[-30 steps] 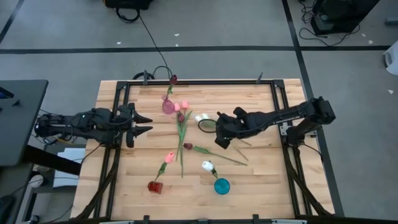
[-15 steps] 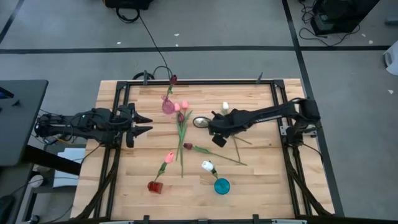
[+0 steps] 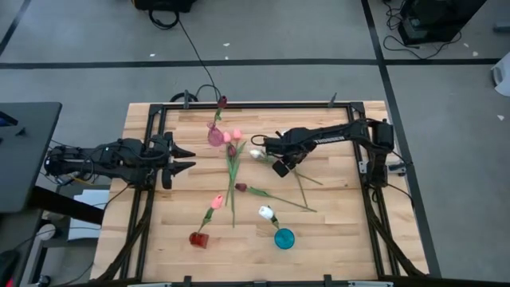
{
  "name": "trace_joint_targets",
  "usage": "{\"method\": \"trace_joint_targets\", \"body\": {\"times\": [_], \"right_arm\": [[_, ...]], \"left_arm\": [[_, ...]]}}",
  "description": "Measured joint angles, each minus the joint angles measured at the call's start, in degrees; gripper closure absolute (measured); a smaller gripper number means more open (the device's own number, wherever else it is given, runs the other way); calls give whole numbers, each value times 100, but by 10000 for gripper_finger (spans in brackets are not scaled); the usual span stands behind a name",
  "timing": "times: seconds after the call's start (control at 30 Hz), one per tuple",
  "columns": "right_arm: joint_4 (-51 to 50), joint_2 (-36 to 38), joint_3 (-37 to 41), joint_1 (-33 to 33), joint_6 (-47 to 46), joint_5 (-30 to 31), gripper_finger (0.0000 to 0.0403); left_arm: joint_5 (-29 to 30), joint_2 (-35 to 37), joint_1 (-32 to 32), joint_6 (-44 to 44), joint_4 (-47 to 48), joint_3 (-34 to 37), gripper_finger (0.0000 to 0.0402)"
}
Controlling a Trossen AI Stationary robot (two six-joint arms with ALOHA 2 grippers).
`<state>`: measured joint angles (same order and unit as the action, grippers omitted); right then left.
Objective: Sort flowers into vase by color
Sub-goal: Put the right white flower into the blue vase
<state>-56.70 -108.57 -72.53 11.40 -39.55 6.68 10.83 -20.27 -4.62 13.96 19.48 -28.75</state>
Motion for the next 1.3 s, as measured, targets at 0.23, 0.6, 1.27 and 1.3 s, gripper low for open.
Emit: {"method": "trace_joint_targets", "body": {"times": [0.23,0.6,1.27,1.3], "right_arm": [[2,-294,2,51,68,-202,293],[15,-435,-15,42,354,-77,368],[187,2142,9,-2332,-703,1914,398],[350,2255,9,-2669,-793,2164,398]], "left_arm": [[4,0,2,0,217,2,239],[7,-2,-1,2,223,2,239],[9,0,2,172,238,1,239],[9,0,0,174,237,2,239]]}}
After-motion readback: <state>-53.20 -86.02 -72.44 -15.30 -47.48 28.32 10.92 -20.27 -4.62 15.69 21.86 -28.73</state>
